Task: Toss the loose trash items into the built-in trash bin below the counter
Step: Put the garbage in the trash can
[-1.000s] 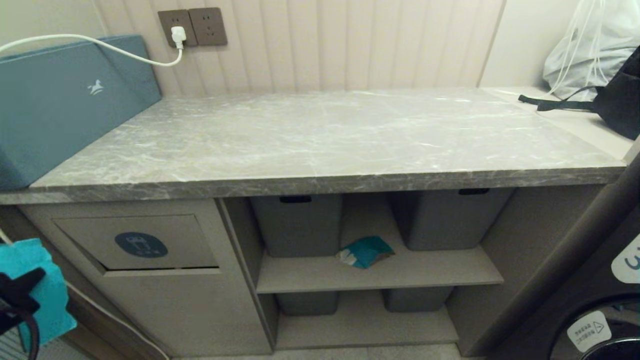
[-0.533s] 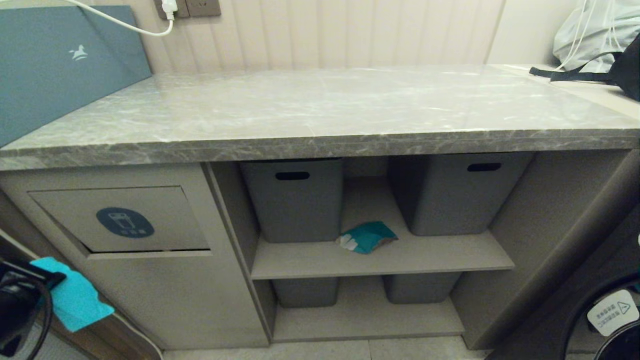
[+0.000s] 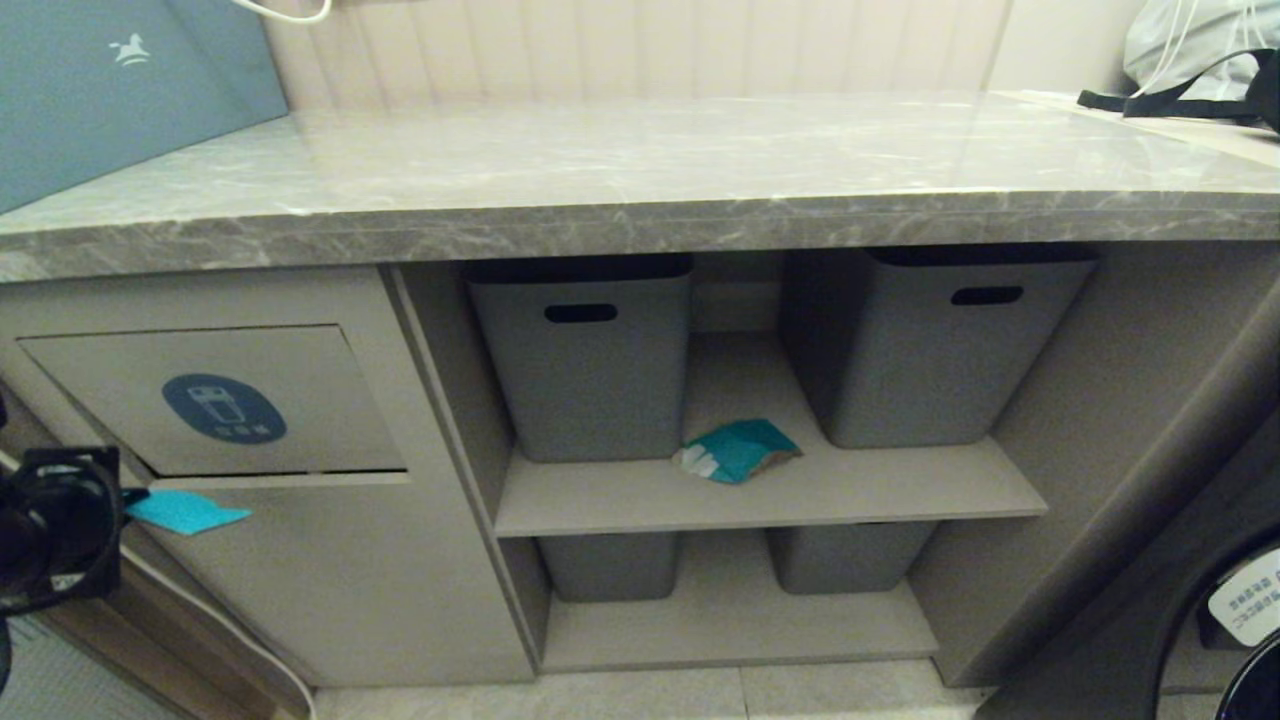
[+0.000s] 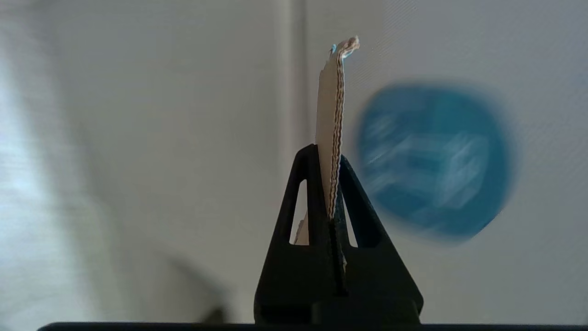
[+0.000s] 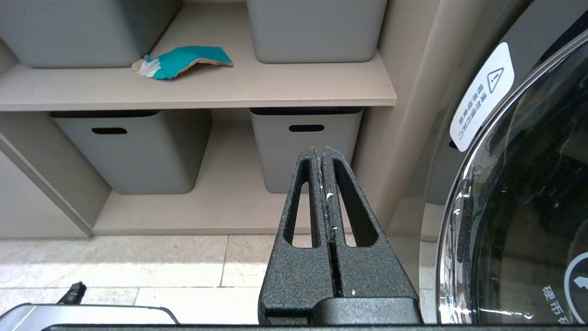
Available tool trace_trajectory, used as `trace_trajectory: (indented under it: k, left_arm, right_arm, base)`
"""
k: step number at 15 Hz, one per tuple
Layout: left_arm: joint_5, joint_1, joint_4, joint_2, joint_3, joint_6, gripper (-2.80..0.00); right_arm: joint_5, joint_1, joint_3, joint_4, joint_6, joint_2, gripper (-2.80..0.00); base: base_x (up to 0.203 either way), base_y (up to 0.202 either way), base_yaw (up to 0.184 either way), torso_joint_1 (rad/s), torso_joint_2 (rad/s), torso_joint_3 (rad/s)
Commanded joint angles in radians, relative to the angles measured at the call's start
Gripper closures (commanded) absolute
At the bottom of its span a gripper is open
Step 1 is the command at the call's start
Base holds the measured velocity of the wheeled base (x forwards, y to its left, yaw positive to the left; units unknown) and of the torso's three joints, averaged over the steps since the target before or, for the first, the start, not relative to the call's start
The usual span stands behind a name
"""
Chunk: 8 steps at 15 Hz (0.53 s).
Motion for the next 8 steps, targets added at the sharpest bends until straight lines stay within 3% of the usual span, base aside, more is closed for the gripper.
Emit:
trace_trajectory:
  k: [1,3,5,8]
  left_arm:
    - [-0.013,0.009,-0.003,0.102,-0.085,-0.054,0.0]
    - [-0.074,-0.015,-0.003,0.146,-0.149,-0.115,0.0]
    - [-0.077,-0.044,-0.022,0.19,-0.152,-0.141,0.0]
    - [-0.08,-0.068,-0.161,0.282,-0.175,-0.184,0.0]
  right_arm:
    - [0.0,0.0,0.0,0.0,0.0,-0.001,0.0]
    - [0.0,0.0,0.0,0.0,0.0,-0.001,0.0]
    - [0.0,0.0,0.0,0.0,0.0,-0.001,0.0]
    - [0.0,0.0,0.0,0.0,0.0,-0.001,0.0]
  base:
    - [0.0,0.0,0.0,0.002,0.03,0.026]
    - [0.0,0.0,0.0,0.0,0.0,0.0]
    - [0.0,0.0,0.0,0.0,0.0,0.0]
    - [0.0,0.0,0.0,0.0,0.0,0.0]
